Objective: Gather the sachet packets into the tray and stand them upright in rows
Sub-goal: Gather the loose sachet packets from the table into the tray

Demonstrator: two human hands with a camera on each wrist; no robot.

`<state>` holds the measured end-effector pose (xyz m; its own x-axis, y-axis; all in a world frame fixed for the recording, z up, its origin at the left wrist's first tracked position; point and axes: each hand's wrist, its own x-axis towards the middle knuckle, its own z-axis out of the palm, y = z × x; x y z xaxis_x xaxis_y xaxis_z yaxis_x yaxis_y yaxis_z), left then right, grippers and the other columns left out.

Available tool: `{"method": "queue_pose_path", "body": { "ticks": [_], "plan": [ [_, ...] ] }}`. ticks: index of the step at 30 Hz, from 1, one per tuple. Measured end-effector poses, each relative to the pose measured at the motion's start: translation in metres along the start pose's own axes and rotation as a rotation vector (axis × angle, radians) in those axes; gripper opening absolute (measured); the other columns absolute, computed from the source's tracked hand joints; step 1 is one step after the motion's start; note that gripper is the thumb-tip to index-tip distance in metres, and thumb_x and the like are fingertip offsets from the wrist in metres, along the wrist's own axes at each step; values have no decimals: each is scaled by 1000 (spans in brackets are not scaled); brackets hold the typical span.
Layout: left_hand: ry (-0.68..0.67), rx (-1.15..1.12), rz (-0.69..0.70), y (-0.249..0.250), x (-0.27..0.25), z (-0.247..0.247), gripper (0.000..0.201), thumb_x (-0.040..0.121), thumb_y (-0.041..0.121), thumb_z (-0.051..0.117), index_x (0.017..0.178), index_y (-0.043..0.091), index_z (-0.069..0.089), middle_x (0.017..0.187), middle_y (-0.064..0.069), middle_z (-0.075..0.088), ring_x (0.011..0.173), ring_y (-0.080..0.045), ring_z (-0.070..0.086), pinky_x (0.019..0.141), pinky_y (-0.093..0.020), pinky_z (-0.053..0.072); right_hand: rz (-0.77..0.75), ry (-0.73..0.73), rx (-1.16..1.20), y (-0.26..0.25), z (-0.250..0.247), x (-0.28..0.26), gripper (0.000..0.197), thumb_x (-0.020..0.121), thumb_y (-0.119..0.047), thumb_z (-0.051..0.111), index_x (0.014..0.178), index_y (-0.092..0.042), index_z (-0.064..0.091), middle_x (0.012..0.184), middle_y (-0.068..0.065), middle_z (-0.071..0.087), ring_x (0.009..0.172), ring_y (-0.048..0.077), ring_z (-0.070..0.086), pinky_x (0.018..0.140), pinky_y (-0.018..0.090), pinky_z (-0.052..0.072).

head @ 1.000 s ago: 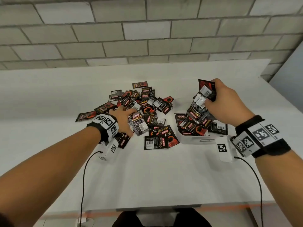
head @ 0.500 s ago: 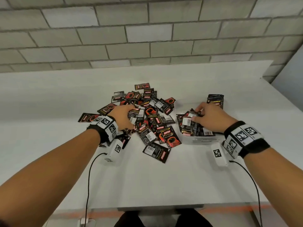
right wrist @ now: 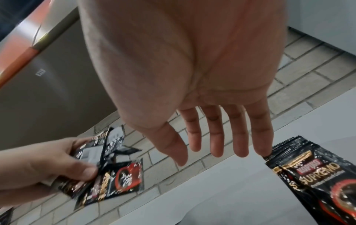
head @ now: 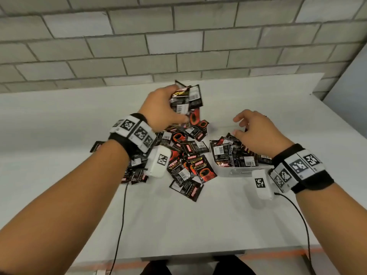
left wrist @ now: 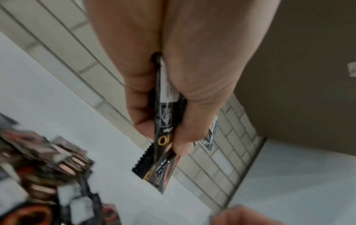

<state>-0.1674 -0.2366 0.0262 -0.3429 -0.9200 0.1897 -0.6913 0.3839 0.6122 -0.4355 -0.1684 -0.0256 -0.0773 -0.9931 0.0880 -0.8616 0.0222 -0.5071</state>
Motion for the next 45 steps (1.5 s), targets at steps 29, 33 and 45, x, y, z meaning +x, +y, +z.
{"method": "queue_pose_path", "body": {
  "ticks": [29,33,45],
  "plan": [
    [-599,725,-271,-95,-40,7,108,62,59,86,151,37,28,155,-10,34,141,-40,34,112,-58,37,-258,-299,-273,-88,88,-46,22,97,-30,55,101,-9,58,95,7,56,85,24,58,73,33,51],
    [-703,747,-419,-124,-60,-1,140,38,65,92,153,41,16,159,-13,27,143,-46,31,113,-63,34,-123,-367,-488,-99,114,-40,58,92,-67,50,86,-9,56,89,8,61,80,23,59,72,33,52],
    [-483,606,-227,-138,-85,13,65,88,34,66,146,39,35,128,-7,50,105,-30,62,90,-41,54,-183,-240,-481,-110,144,-27,46,95,-34,56,127,-2,47,121,19,53,99,32,62,78,35,52]
  ]
}}
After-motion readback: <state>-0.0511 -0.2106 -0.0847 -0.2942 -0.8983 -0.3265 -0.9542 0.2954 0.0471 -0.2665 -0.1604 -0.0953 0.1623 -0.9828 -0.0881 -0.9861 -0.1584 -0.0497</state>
